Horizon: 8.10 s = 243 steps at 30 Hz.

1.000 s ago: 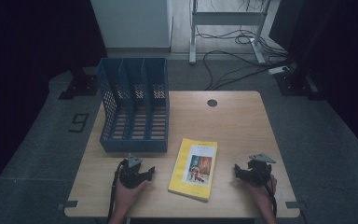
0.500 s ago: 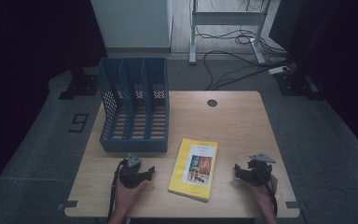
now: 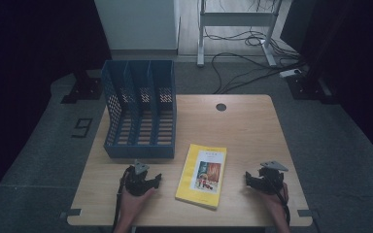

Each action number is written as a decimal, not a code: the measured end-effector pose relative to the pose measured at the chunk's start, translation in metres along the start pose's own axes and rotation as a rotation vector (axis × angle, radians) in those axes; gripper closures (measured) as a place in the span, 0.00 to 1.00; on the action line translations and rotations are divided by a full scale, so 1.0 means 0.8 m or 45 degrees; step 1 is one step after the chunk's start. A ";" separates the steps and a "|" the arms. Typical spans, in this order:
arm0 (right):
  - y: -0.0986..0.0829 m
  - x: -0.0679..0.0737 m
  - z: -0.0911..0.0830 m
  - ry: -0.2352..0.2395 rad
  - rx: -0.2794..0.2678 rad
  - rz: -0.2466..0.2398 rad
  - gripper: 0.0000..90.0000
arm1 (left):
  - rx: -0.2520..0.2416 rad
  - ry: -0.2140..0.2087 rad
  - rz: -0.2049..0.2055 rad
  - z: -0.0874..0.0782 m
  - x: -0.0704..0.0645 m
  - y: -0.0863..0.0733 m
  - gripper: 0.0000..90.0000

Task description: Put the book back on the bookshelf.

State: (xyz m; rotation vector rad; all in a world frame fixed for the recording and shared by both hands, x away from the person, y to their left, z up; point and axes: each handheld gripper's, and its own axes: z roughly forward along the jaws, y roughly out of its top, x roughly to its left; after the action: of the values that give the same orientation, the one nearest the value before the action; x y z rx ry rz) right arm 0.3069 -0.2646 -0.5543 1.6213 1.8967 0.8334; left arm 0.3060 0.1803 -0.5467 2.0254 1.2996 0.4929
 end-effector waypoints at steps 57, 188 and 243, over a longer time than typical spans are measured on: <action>0.026 0.123 -0.007 0.299 -0.136 -0.104 0.20 | -0.095 -0.304 0.024 0.007 -0.071 0.030 0.27; 0.038 0.139 0.008 0.462 -0.181 -0.075 0.46 | -0.010 -0.420 0.080 0.022 -0.109 0.012 0.28; 0.044 0.137 0.010 0.622 -0.234 -0.054 0.97 | -0.007 -0.450 0.083 0.024 -0.105 0.014 0.27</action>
State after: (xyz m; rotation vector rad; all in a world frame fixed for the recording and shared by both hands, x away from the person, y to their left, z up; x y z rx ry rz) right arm 0.3188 -0.1519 -0.5326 1.3446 2.0832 1.4427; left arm 0.2888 0.0950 -0.5486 2.0424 1.0190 0.1550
